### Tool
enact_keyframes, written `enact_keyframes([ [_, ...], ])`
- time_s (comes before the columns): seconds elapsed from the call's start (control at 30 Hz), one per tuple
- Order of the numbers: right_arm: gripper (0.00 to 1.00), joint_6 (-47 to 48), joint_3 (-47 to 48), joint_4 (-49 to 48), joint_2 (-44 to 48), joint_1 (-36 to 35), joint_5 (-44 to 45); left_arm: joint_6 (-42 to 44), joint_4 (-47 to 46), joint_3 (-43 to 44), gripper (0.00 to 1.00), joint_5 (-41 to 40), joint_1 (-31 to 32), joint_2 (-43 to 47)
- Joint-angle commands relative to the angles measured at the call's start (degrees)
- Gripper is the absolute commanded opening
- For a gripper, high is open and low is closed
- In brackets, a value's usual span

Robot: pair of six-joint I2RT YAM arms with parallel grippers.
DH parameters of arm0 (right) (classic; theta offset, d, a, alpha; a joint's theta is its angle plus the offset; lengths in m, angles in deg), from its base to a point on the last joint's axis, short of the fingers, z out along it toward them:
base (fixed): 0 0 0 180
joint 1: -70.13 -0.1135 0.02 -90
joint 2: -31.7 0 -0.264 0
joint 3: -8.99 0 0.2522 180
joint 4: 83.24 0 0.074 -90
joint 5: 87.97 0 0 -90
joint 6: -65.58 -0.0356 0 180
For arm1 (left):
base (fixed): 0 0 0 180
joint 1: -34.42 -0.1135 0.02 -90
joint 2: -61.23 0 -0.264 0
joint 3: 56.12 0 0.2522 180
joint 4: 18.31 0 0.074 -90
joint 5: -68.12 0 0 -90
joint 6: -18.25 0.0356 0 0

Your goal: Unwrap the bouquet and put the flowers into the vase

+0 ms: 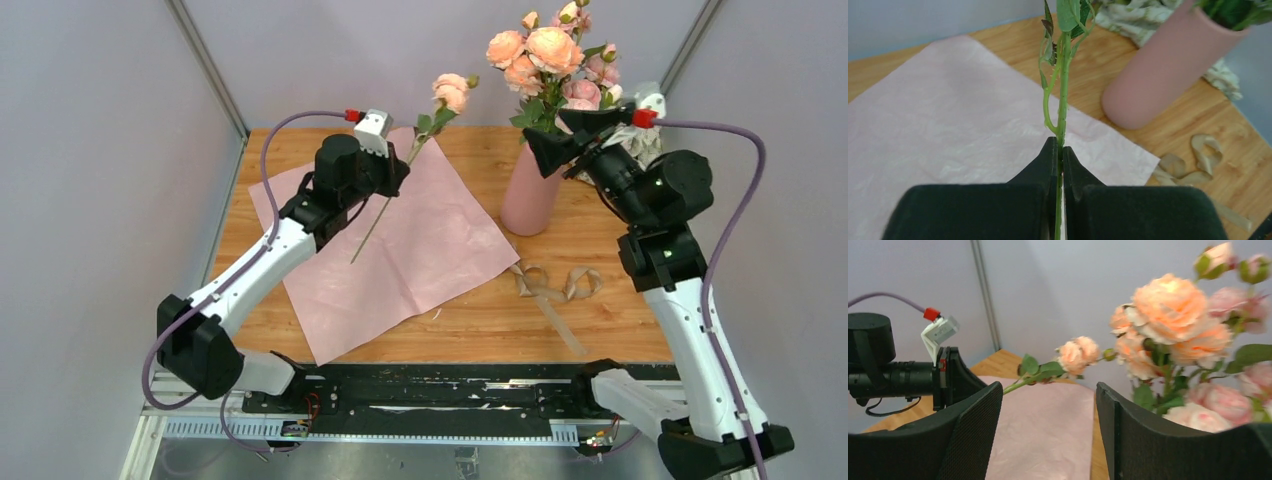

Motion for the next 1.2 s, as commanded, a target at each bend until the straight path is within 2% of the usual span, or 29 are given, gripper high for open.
enact_keyframes([
  [0.0,0.72,3.49,1.84,2.09,-2.72,-8.59,3.33,1.54,-7.19,-1.27,0.00,0.43,3.60,2.98],
  [0.17,0.75,2.65,2.26,0.14,-8.40,-15.24,4.03,1.29,-13.41,-5.28,0.00,-4.76,7.57,8.60],
  [0.23,0.78,1.69,1.97,-1.49,-10.71,-16.57,4.28,1.93,-13.67,-5.80,0.00,-8.17,8.81,10.34],
  [0.43,0.81,-0.54,2.18,-5.23,-15.90,-18.32,3.90,2.33,-14.77,-7.67,0.00,-9.88,11.29,14.57],
  [0.83,0.80,-1.01,6.39,-7.02,-22.86,-21.37,3.54,3.00,-14.93,-7.90,0.00,-10.42,16.11,13.23],
  [1.0,0.71,-0.64,6.68,-7.36,-24.66,-21.34,4.37,3.26,-15.10,-7.90,0.00,-10.63,18.01,13.96],
  [1.03,0.65,-0.72,6.70,-7.45,-24.82,-21.38,4.33,3.45,-15.10,-7.99,0.00,-10.70,18.35,14.25],
  [1.13,0.38,-1.08,6.87,-7.92,-25.23,-21.36,3.99,3.99,-14.97,-8.24,0.00,-11.35,18.82,15.36],
  [1.17,0.26,-1.10,6.92,-7.95,-25.19,-21.35,4.01,4.29,-14.87,-8.35,0.00,-11.64,18.83,15.74],
])
